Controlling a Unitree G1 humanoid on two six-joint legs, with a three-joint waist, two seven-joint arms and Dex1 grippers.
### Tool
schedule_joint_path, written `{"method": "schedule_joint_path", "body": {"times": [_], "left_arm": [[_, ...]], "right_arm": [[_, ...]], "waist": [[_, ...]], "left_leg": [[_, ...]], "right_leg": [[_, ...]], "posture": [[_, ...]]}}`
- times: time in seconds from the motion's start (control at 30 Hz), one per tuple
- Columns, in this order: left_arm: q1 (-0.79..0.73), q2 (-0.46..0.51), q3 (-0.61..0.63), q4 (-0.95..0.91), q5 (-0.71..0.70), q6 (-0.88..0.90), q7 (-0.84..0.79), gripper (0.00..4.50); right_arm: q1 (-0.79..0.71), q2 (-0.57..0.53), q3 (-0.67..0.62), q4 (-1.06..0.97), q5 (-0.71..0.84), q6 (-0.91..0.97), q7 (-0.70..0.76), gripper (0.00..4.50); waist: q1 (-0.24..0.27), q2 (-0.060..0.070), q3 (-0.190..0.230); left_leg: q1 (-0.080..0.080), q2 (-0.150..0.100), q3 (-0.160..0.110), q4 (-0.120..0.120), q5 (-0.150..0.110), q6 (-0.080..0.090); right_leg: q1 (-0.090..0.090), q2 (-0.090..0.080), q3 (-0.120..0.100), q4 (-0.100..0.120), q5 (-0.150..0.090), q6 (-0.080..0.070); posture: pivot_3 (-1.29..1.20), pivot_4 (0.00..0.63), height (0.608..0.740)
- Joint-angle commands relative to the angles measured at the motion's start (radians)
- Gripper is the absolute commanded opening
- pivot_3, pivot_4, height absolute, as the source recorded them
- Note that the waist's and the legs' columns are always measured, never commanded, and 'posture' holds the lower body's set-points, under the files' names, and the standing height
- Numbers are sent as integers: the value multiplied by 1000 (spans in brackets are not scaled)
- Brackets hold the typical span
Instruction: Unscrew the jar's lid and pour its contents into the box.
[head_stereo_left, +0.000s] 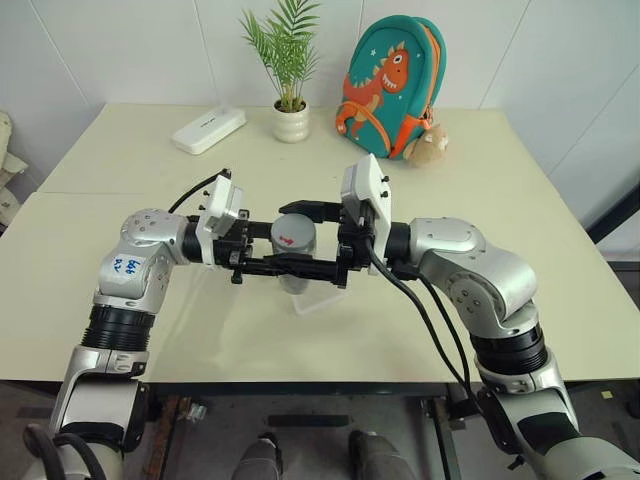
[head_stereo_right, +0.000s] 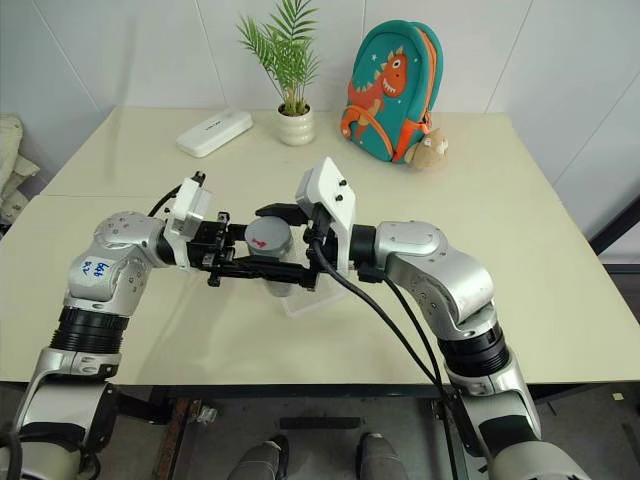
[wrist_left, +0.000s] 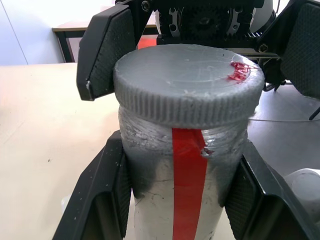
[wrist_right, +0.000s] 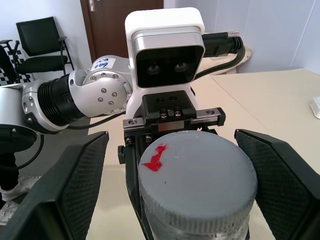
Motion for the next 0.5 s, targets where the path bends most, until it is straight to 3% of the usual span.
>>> {"method": "schedule_joint_path", "body": {"times": [0.03,0.5], "left_arm": [[0,11,12,-31,-3,-7,-7,2022],[18,6,16,-62,-7,-14,-13,2022]], "right_arm": [[-37,7,2,-9,0,-48,22,4227],[-71,4,10,85,-34,-95,32,4227]], "waist": [[0,0,0],[0,0,0]], "left_leg": [[0,0,0,0,0,0],[0,0,0,0,0,0]], "right_leg": [[0,0,0,0,0,0],[0,0,0,0,0,0]], "posture": [[0,150,740],[0,150,740]]}}
